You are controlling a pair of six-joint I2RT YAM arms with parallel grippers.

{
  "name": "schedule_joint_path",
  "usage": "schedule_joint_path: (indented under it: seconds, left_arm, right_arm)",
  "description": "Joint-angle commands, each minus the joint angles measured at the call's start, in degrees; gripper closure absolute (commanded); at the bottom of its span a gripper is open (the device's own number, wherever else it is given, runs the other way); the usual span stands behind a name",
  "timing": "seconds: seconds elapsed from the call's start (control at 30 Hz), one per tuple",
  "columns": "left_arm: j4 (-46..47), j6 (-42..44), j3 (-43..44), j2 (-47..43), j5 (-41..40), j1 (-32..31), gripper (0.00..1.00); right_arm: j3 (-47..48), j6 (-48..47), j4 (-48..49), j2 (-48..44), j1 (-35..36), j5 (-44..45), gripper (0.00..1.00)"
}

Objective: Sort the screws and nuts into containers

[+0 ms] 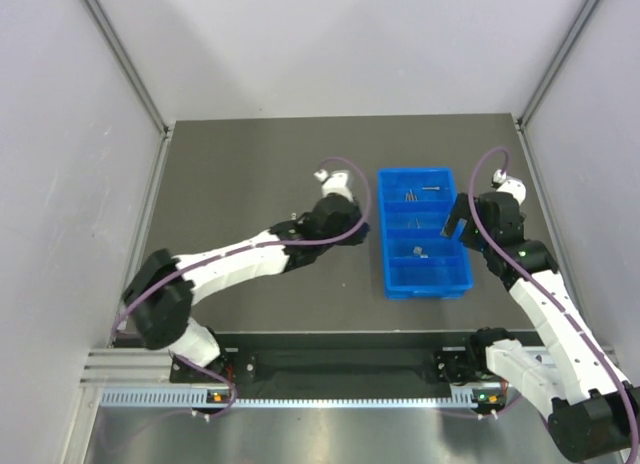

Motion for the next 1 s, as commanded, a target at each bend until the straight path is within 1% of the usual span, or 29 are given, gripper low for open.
schedule_joint_path:
  seconds: [0.0,0.03,0.07,0.1,0.23,0.4,0.5,0.53,0.6,0.63,0.73,0.77,0.8,0.83,0.87,0.9,0.93,0.97]
  left_arm:
    - [9.2,-0.4,10.4,8.2,1.9,-3.9,0.85]
    - [9.1,0.2,12.6,10.5,3.3,-4.6,0.85]
    - [9.1,0.2,14.6,14.7,4.2,-5.5,0.85]
    - [9.4,0.2,17.9,16.6,4.9,-6.0,0.85]
    - [10.1,0.0,24.2,25.2,7.0,-7.4,0.85]
    - [8.6,0.2,29.0,29.5,7.8,-7.6,0.84]
    - [7.5,0.8,29.9,30.1,9.7,-7.6,0.79]
    - [7.5,1.3,30.0,30.1,10.1,-7.6,0.73]
    - [7.3,2.0,29.7,29.0,10.9,-7.6,0.63]
    - [7.3,2.4,29.5,27.9,10.9,-7.6,0.52]
    - [6.1,3.5,28.2,25.2,8.4,-7.5,0.39]
    - [5.8,3.9,27.9,22.8,7.2,-7.5,0.33]
    - [5.8,4.4,26.1,21.3,5.7,-7.5,0.31]
    - [5.8,5.5,24.9,19.7,1.9,-7.2,0.29]
    - [4.6,5.7,23.7,16.0,-0.1,-7.0,0.26]
    - [2.7,5.7,20.8,14.1,-2.7,-6.7,0.24]
    - [2.0,5.6,19.0,9.8,-6.9,-5.6,0.23]
    - [1.4,5.3,15.0,7.7,-9.2,-4.8,0.21]
  right_arm:
    - [2.7,0.0,0.5,-2.3,0.6,2.3,0.00]
    - [2.7,0.1,0.2,-2.5,0.7,2.3,0.00]
    - [2.7,0.0,0.1,-2.8,0.6,2.4,0.00]
    - [2.8,0.0,0.0,-3.0,0.5,2.4,0.00]
    - [3.2,-0.4,-0.8,-3.5,0.6,2.7,0.00]
    - [3.4,-0.5,-0.9,-3.9,0.8,3.0,0.00]
    - [3.3,-0.6,-0.9,-3.8,1.0,3.0,0.00]
    - [3.3,-0.6,-0.8,-3.8,1.0,3.0,0.00]
    - [3.3,-0.7,-0.6,-3.7,1.0,2.8,0.00]
    - [3.3,-0.8,-0.4,-3.7,1.0,2.4,0.00]
    - [3.6,-1.3,0.0,-3.5,1.0,0.8,0.00]
    - [3.9,-1.5,0.0,-3.3,1.0,0.5,0.00]
    - [4.3,-1.9,0.1,-3.1,1.0,-0.3,0.00]
    - [4.6,-2.1,0.1,-3.1,1.0,-0.6,0.00]
    - [4.7,-2.7,0.2,-3.1,1.0,-1.1,0.01]
    - [5.0,-3.0,0.5,-3.3,1.0,-3.0,0.00]
    - [5.0,-3.5,1.8,-3.4,1.0,-4.6,0.00]
    - [5.0,-4.0,2.4,-3.3,1.0,-6.4,0.00]
